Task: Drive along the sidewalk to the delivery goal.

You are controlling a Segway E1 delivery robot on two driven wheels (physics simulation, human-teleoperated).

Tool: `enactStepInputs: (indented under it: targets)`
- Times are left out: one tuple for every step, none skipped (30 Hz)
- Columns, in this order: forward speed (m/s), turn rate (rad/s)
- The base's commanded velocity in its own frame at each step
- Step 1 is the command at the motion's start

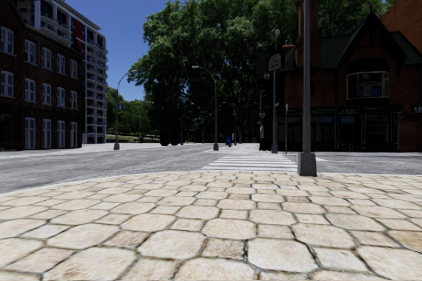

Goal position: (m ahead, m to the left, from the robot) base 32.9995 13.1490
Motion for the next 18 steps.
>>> enactStepInputs:
  targets:
    - [1.85,0.0]
    - [1.85,0.0]
    - [1.85,0.0]
    - [1.85,0.0]
    - [1.85,0.0]
    - [1.85,0.0]
    - [1.85,0.0]
    - [1.85,0.0]
    - [1.85,0.0]
    - [1.85,0.0]
    - [1.85,0.0]
    - [1.85,0.0]
    - [1.85,0.0]
    - [1.85,0.0]
    - [1.85,0.0]
    - [1.85,0.0]
    - [1.85,0.0]
    - [1.85,0.0]
